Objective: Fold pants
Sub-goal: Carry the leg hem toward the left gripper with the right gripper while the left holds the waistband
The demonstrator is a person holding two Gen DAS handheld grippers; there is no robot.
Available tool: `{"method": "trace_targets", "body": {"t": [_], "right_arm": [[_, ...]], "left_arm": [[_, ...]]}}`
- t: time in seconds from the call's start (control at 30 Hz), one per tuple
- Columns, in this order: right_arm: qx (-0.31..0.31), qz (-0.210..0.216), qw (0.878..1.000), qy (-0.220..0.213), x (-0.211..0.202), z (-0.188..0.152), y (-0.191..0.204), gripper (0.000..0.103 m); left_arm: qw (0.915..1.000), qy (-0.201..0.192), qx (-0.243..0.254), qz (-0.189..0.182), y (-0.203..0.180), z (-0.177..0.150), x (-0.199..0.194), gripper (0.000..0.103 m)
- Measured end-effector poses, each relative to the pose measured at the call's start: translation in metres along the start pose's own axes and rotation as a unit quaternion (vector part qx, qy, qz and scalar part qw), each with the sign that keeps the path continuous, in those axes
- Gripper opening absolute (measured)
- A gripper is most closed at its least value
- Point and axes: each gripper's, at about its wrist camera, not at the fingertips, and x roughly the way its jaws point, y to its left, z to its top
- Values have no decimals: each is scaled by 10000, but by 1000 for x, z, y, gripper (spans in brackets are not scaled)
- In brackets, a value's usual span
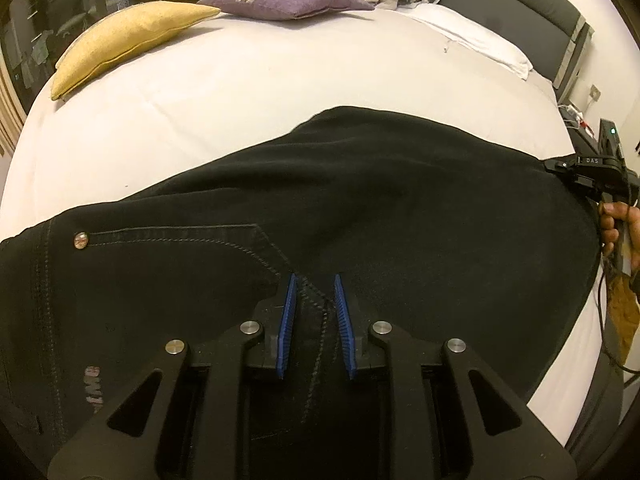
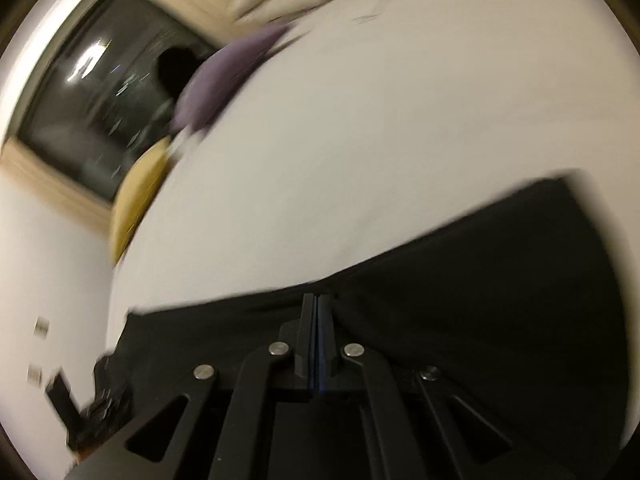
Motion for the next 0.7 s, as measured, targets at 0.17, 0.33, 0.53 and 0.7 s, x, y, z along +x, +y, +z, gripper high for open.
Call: {"method": "trace_targets", "body": {"t": [0.17, 0.33, 0.53, 0.7], "right_arm": [[48, -929, 9950, -361, -24, 1, -1, 0], [-426, 465, 9975, -328, -48, -26, 62, 22], [-1449, 1045, 9811, 748, 11, -79, 139, 33], [-889, 408, 9927, 702, 20, -63, 87, 0]], "left_arm": [[9982, -93, -441, 405, 32, -14, -22, 21], [9966, -372, -697, 250, 41, 11, -34, 21], [9992, -53, -319, -231, 0, 60, 7, 21], [9941, -54, -862, -650, 37, 32, 1, 21]]}}
